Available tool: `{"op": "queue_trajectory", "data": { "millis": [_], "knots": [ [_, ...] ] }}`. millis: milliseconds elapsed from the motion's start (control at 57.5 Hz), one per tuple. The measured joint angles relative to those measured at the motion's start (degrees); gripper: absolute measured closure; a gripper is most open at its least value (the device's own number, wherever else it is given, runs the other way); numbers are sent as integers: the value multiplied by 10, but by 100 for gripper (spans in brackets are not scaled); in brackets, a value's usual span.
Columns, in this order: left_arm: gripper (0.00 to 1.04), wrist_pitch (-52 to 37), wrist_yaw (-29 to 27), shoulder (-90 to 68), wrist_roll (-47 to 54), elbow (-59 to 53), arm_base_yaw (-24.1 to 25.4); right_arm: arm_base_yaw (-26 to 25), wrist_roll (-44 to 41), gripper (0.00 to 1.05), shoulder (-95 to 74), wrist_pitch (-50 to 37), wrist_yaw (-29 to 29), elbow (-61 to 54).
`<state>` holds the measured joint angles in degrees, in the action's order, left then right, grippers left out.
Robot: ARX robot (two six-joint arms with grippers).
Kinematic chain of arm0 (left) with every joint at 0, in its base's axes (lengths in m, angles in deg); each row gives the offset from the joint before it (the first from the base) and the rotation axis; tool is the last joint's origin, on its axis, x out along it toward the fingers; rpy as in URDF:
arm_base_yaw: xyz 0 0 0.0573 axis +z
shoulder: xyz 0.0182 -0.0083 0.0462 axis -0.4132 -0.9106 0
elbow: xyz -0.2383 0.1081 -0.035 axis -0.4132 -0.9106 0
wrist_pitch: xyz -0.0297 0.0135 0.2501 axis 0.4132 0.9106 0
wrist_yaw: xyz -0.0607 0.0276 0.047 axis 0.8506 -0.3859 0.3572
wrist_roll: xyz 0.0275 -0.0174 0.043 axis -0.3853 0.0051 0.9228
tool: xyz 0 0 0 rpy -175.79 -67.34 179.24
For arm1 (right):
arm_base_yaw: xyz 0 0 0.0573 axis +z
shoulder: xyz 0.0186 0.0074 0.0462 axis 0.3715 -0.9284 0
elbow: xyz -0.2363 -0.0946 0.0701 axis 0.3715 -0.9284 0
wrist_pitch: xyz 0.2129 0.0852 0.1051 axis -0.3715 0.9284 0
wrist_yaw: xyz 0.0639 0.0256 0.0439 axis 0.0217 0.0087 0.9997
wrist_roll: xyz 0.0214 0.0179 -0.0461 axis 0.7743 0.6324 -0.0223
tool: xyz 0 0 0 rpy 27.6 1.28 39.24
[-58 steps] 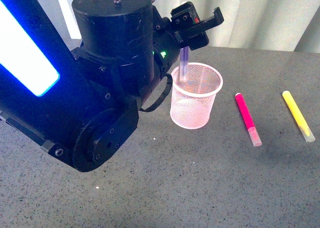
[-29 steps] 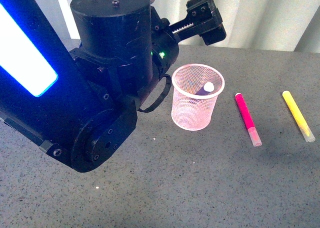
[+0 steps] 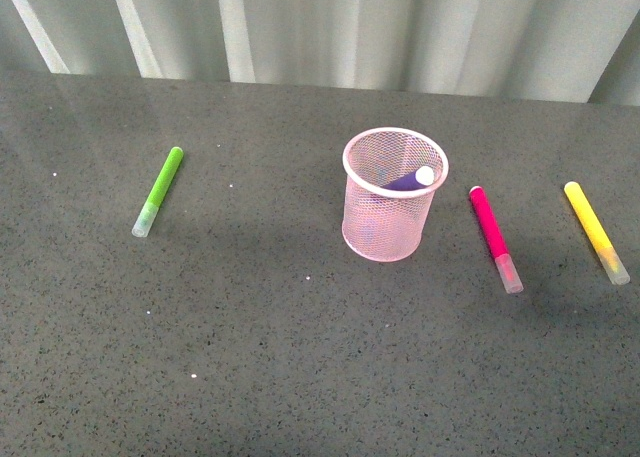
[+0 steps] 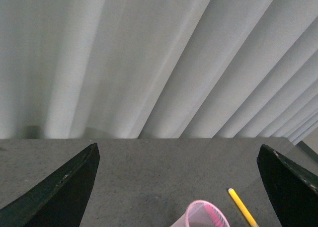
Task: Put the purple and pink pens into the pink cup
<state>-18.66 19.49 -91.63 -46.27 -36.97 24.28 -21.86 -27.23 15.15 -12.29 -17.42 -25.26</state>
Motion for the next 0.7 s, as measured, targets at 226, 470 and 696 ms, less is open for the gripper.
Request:
{"op": "queue_trajectory", "data": {
  "millis": [226, 470, 696],
  "knots": [
    [7, 63, 76, 108, 40, -50, 176, 0, 0, 7, 0, 0, 0, 0],
    [7, 65, 114, 136, 43, -107, 261, 0, 0, 7, 0, 0, 0, 0],
    [25, 15, 6, 172, 116, -177, 294, 0, 0, 7, 0, 0, 0, 0]
  ]
}}
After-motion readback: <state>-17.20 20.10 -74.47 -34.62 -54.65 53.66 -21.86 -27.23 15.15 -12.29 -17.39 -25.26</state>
